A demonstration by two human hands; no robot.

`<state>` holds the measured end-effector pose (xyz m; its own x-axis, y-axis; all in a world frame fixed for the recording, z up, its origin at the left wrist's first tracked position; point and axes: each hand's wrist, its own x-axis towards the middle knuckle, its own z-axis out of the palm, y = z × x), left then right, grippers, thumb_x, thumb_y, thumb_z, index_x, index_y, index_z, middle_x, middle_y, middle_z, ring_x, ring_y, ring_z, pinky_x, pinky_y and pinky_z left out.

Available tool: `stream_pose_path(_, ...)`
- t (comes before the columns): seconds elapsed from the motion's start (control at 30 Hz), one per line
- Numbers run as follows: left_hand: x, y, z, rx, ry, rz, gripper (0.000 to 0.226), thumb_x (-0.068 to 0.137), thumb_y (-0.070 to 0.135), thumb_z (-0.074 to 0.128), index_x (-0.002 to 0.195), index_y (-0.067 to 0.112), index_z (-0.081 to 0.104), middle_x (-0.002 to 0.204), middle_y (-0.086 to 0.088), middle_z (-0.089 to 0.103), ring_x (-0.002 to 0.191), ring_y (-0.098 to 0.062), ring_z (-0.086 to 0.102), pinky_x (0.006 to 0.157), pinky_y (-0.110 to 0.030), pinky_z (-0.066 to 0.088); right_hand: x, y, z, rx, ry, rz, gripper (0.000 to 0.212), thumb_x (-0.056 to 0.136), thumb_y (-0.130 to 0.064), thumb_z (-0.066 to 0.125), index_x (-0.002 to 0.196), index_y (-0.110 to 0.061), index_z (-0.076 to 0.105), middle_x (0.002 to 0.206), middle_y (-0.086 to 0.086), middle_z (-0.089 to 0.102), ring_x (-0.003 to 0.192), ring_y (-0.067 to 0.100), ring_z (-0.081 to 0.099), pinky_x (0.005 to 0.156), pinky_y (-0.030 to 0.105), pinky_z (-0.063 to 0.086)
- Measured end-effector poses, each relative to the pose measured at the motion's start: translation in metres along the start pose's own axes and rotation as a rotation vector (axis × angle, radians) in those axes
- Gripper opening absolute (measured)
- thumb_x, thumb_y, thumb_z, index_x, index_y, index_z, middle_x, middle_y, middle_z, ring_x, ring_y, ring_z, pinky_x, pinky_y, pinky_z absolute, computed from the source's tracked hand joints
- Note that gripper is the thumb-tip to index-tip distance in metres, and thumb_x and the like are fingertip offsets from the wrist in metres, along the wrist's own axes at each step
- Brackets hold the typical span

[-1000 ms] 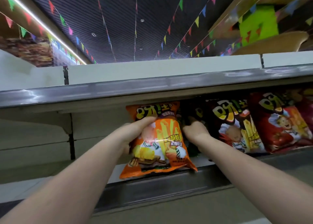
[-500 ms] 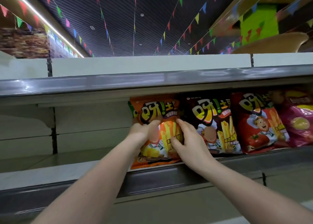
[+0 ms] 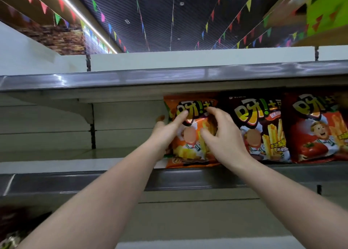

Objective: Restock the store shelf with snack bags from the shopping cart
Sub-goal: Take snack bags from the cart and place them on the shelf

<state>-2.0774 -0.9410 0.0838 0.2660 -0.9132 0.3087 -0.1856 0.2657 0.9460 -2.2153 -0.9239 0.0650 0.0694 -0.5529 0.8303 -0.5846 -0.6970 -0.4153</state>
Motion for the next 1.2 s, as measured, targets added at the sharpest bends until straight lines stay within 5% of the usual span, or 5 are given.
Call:
stream_pose_path(0.37, -0.052, -0.023, -0.091, 0.085, 0.498, 0.184, 0.039, 0.094, 0.033, 0.054, 0.129, 0.018, 0.047, 0.100, 0.010, 0.048, 0.099, -0.010, 0.046, 0.090, -0.025, 0.036, -0.028, -0.076, 0.069, 0.269, -0.237, -0.256, 0.044, 0.087, -0.011, 0.056, 0.129, -0.020, 0.050, 0.130, -0.006, 0.046, 0.108, 0.005, 0.044, 0.082, 0.006, 0.023)
stream_pose_path(0.5, -0.088, -0.043, -0.150, 0.158, 0.645, 0.100, 0.034, 0.094, 0.026, 0.055, 0.126, 0.019, 0.047, 0.108, 0.005, 0.050, 0.104, -0.016, 0.052, 0.098, -0.032, 0.042, -0.051, -0.112, 0.108, 0.394, -0.374, -0.249, 0.046, 0.088, -0.013, 0.055, 0.131, -0.023, 0.047, 0.135, -0.006, 0.046, 0.122, 0.007, 0.041, 0.089, 0.010, 0.025)
stream_pose_path(0.87, -0.222, -0.119, -0.305, 0.178, 0.948, -0.174, 0.021, 0.093, 0.020, 0.054, 0.114, 0.020, 0.050, 0.098, 0.004, 0.053, 0.093, -0.013, 0.052, 0.080, -0.025, 0.039, -0.157, -0.243, 0.210, 0.571, -0.767, -0.301, 0.043, 0.086, -0.012, 0.056, 0.128, -0.020, 0.052, 0.125, 0.000, 0.052, 0.104, 0.010, 0.048, 0.078, 0.013, 0.028)
stream_pose_path(1.07, -0.299, -0.171, -0.400, 0.159, 1.072, -0.375, 0.025, 0.095, 0.019, 0.053, 0.119, 0.015, 0.051, 0.112, -0.004, 0.057, 0.097, -0.016, 0.052, 0.078, -0.025, 0.039, -0.243, -0.321, 0.276, 0.541, -0.982, -0.304, 0.043, 0.088, -0.018, 0.056, 0.131, -0.022, 0.049, 0.131, -0.001, 0.049, 0.117, 0.014, 0.048, 0.080, 0.018, 0.032)
stream_pose_path(1.2, -0.348, -0.201, -0.463, 0.206, 1.127, -0.483, 0.028, 0.093, 0.017, 0.052, 0.121, 0.014, 0.051, 0.116, -0.008, 0.058, 0.103, -0.024, 0.056, 0.091, -0.033, 0.046, -0.298, -0.370, 0.316, 0.568, -1.112, -0.280, 0.044, 0.089, -0.016, 0.055, 0.132, -0.020, 0.047, 0.134, -0.001, 0.047, 0.123, 0.013, 0.044, 0.095, 0.022, 0.034)
